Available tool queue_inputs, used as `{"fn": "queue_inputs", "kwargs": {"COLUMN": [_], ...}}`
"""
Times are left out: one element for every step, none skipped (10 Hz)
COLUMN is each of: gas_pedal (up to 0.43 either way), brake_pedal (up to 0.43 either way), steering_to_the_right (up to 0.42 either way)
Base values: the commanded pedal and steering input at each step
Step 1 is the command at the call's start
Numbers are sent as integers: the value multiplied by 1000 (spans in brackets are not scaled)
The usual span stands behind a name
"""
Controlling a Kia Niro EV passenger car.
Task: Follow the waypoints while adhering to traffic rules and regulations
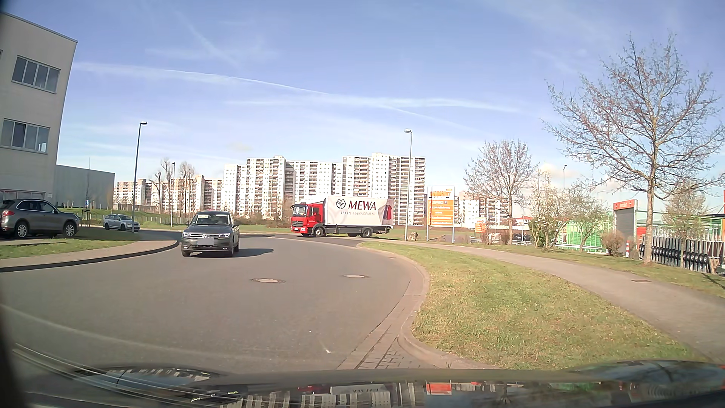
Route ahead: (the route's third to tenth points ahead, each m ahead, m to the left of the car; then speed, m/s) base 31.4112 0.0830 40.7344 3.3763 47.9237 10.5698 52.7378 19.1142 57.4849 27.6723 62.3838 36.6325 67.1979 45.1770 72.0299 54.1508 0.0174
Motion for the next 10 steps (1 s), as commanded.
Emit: {"fn": "queue_inputs", "kwargs": {"gas_pedal": [0, 0, 0, 0, 0, 59, 138, 138, 0, 0], "brake_pedal": [0, 0, 0, 0, 0, 0, 0, 0, 0, 0], "steering_to_the_right": [-964, -964, -963, -964, -966, -966, -966, -966, -965, -964]}}
